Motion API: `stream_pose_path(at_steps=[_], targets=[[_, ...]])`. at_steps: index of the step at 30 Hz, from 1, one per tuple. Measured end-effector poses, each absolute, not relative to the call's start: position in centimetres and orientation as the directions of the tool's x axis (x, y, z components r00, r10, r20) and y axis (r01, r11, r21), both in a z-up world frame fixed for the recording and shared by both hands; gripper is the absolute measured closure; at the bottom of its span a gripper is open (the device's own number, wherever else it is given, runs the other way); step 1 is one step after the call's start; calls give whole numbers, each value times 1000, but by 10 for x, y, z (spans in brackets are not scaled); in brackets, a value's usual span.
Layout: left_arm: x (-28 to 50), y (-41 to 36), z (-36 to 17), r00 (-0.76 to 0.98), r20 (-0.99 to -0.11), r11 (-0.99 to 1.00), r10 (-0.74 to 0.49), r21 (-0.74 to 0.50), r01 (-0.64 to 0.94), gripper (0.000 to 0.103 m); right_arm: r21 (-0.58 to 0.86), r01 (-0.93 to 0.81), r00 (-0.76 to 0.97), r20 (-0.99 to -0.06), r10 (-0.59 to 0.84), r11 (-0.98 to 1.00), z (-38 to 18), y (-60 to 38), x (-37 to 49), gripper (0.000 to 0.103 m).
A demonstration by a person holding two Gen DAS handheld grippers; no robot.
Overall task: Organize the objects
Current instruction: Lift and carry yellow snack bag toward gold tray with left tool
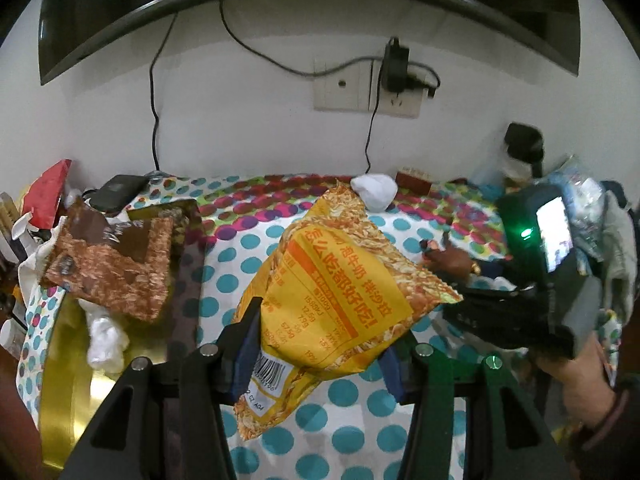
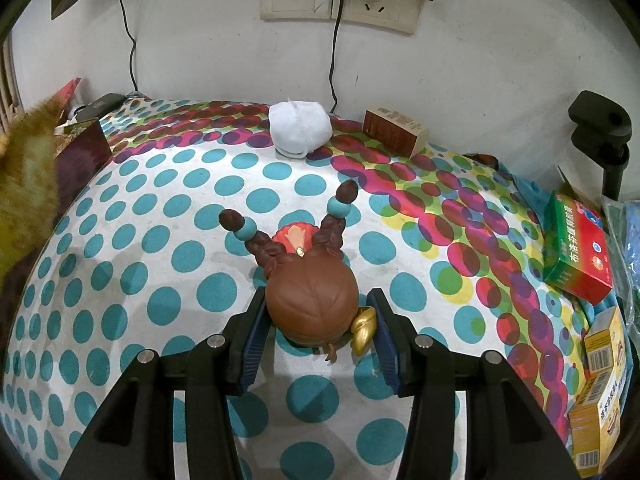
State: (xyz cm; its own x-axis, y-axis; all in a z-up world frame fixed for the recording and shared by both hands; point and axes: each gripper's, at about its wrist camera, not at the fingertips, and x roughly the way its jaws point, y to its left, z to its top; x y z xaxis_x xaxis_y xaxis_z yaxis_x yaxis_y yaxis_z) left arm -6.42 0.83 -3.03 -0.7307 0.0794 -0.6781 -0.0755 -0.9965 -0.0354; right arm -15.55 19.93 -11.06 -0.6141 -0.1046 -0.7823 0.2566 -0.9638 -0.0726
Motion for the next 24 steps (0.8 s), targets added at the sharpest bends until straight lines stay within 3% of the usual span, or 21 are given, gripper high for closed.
stream_pose_path(at_steps=[3, 11, 15, 24], targets=[[-48, -6, -7, -757, -649, -998, 68, -34, -60, 51, -71, 257, -614, -783, -106, -964, -110, 200, -156, 57], [-16, -67, 34, -787, -607, -994, -107, 40, 105, 51, -69, 257, -613, -783, -107, -964, -111, 200, -156, 57], [-12, -105, 24, -743, -639, -976, -201, 62, 211, 51, -68, 257, -612, -783, -108, -964, -111, 200, -156, 57], [-3, -141, -17, -659, -710, -953, -248, 57, 298, 51, -68, 257, -612, -783, -108, -964, -111, 201, -156, 57]])
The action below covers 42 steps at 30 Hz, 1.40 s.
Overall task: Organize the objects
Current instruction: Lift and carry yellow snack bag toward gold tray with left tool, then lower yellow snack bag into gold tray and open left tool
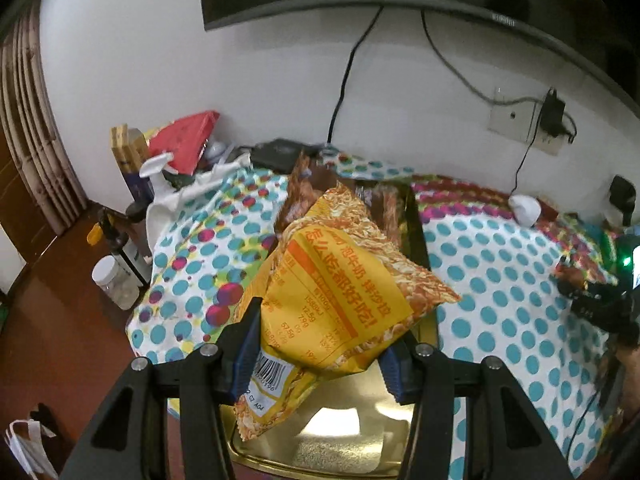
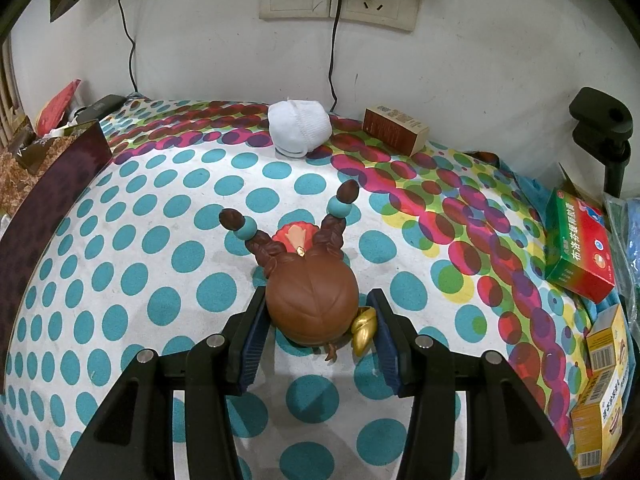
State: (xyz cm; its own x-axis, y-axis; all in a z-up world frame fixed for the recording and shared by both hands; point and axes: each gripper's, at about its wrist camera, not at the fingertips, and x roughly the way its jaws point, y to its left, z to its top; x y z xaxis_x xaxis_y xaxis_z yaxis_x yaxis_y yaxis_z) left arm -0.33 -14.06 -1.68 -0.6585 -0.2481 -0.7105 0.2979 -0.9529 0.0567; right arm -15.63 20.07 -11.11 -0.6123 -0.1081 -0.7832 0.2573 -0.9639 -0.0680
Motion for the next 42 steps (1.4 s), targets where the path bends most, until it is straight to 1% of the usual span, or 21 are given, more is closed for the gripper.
stream_pose_path(at_steps=[4, 9, 15, 20, 25, 30, 33, 35, 42], targets=[[-10, -138, -26, -648, -708, -948, -280, 95, 305, 51, -67, 257, -612, -783, -109, -964, -111, 201, -157, 57], [-16, -140, -34, -648, -702, -941, -297, 99, 325, 51, -68, 258, -612, -783, -108, -964, -111, 201, -157, 57], [-25, -130, -41, -647, -681, -933, -344, 170, 318, 50, -66, 258, -611, -784, -110, -964, -111, 201, -157, 57], [-28, -118, -38, -665, -655, -928, -359, 175, 329, 50, -65, 258, -611, -784, -111, -964, -111, 201, -157, 57], [-32, -102, -42, -654, -632, -906, -415, 219, 362, 50, -64, 258, -611, -784, -111, -964, -112, 201, -156, 56], [-34, -93, -40, -652, -616, -890, -443, 210, 406, 50, -63, 258, -611, -784, -112, -964, -112, 201, -156, 56], [-35, -85, -40, -649, -602, -879, -465, 231, 417, 50, -66, 258, -611, -784, -110, -964, -112, 201, -156, 56], [-37, -83, -42, -635, -604, -870, -482, 244, 428, 50, -63, 258, -611, -784, -112, -964, -112, 202, -156, 56], [-37, -87, -47, -611, -629, -862, -480, 209, 462, 50, -62, 258, -610, -784, -112, -964, -113, 201, -156, 56]])
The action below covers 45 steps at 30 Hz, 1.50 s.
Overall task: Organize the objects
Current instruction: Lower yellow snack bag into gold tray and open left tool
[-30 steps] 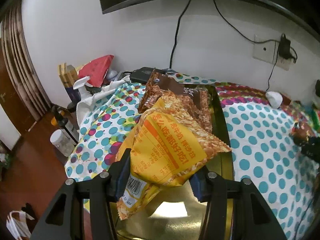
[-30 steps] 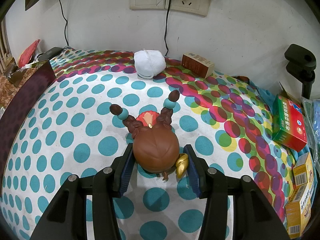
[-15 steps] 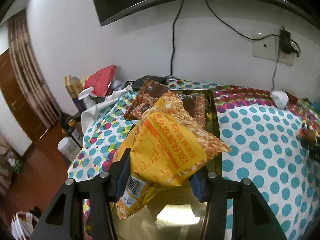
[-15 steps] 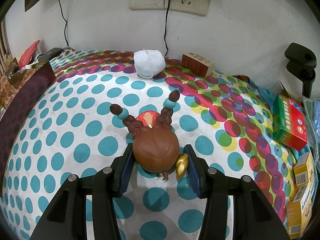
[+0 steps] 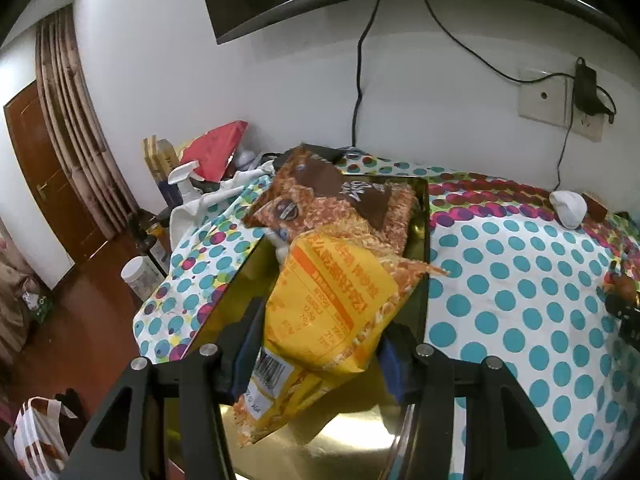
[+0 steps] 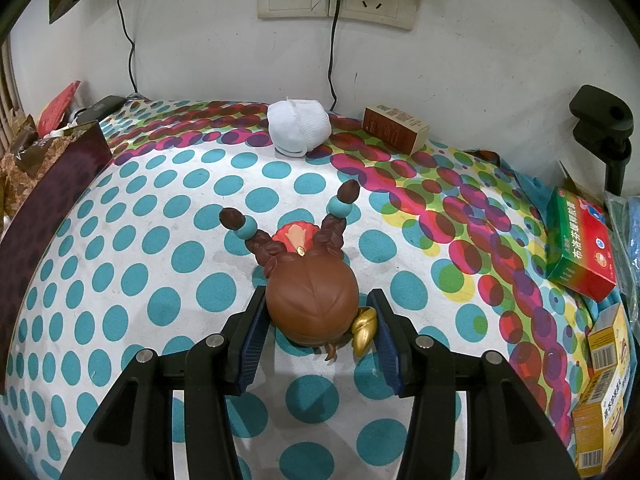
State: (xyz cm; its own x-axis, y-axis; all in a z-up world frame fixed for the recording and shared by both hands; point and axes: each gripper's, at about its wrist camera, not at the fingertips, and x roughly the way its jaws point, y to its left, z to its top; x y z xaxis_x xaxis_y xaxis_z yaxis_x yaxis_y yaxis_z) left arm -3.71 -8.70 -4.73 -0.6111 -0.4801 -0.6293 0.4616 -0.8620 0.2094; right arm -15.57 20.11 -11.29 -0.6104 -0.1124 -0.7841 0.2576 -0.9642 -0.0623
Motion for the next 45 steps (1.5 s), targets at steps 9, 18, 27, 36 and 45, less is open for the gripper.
stream_pose_path(at_steps=[9, 18, 27, 36, 45], targets=[[-48, -117, -47, -596, -690, -862, -410, 80, 501, 45, -64, 258, -611, -784, -112, -964, -113, 201, -156, 56], [-30, -114, -42, -653, -691, -902, -311, -3, 433, 34, -75, 258, -615, -782, -104, -963, -113, 201, -155, 56], [-9, -120, -32, -673, -685, -911, -279, -33, 412, 34, -103, 274, -636, -765, -100, -956, -110, 194, -150, 57], [8, -113, -25, -689, -684, -936, -239, -28, 352, 33, -125, 274, -642, -762, -85, -954, -108, 191, -150, 57], [14, -99, -5, -738, -647, -960, -192, -31, 277, 32, -125, 274, -642, -762, -84, -953, -108, 191, -150, 57]])
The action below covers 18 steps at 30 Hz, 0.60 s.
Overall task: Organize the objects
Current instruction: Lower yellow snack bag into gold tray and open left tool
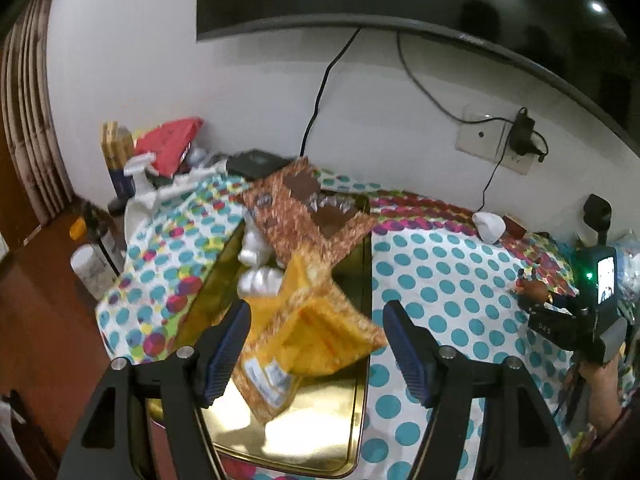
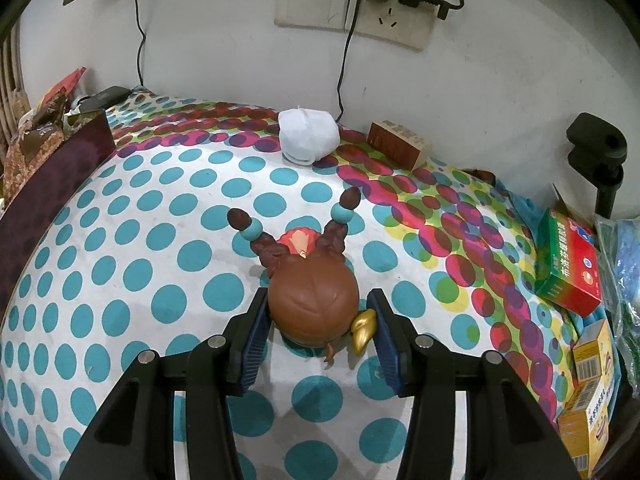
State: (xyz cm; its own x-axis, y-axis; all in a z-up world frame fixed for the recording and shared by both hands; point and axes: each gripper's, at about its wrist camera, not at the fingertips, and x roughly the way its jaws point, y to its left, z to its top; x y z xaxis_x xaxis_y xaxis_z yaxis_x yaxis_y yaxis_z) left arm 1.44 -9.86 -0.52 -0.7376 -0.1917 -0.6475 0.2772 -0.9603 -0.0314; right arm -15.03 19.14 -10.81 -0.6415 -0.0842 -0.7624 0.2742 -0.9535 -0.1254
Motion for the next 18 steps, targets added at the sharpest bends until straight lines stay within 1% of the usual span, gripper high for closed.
stream_pose_path(at_steps=[5, 10, 13, 18], targets=[[19, -107, 3, -734, -639, -952, -229, -12, 307, 32, -124, 272, -648, -757, -86, -954, -108, 192, -149, 57], [25, -132, -2, -705, -665, -932, -245, -39, 360, 32, -116, 278, -677, -728, -109, -954, -101, 193, -143, 57], [33, -143, -3, -705, -658, -922, -265, -41, 384, 32, -110, 291, -691, -711, -130, -950, -97, 192, -139, 57], [41, -152, -5, -701, -661, -919, -268, -44, 392, 32, -45, 285, -663, -731, -163, -958, -98, 183, -132, 57]])
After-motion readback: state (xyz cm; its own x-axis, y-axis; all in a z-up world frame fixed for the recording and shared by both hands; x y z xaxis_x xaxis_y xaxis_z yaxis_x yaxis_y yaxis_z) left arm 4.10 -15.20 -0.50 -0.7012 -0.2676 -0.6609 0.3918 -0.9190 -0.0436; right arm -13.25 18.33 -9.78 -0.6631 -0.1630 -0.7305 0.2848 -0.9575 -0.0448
